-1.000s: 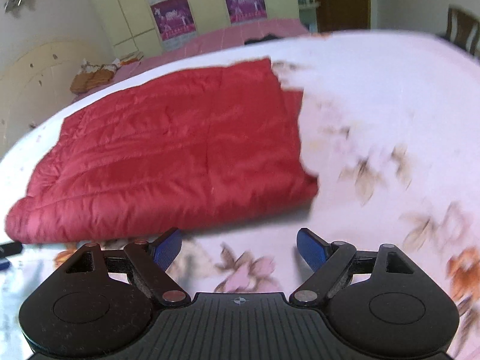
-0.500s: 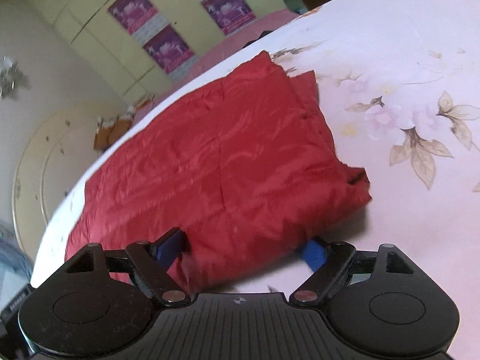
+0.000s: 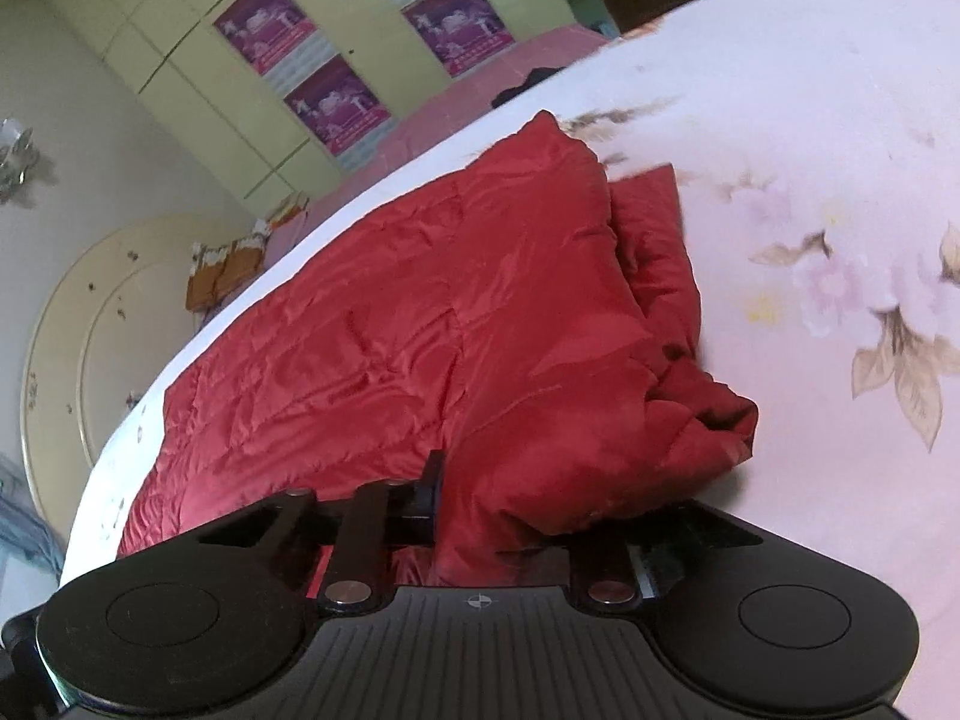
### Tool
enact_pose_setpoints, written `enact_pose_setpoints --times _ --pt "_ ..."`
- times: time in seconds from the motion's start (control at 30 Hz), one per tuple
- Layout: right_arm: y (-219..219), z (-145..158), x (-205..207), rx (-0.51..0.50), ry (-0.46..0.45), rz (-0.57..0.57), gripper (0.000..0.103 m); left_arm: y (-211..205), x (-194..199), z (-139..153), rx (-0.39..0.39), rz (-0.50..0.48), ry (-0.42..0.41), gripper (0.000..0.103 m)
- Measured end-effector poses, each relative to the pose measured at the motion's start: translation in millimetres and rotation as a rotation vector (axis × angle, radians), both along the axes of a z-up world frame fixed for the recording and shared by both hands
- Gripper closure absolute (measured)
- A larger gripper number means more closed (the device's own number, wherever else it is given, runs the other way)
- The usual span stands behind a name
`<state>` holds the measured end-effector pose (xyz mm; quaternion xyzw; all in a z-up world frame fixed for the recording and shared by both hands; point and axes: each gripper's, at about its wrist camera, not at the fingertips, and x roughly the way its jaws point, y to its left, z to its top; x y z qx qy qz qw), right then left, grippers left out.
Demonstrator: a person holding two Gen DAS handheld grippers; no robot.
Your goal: Fold large clothes
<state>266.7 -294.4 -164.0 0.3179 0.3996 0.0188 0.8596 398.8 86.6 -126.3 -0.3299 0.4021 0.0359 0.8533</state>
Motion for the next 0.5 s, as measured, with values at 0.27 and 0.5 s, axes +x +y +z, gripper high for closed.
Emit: enact_pose_setpoints --times 0.27,0.5 --pt "3 20 -35 -0.028 -0.001 0.038 0.085 -8 -38 16 0.094 -0.056 0.017 0.079" --pt "6 25 -78 -0.042 0.022 0.058 0.085 -7 -103 25 0.127 -0.116 0.025 0.079"
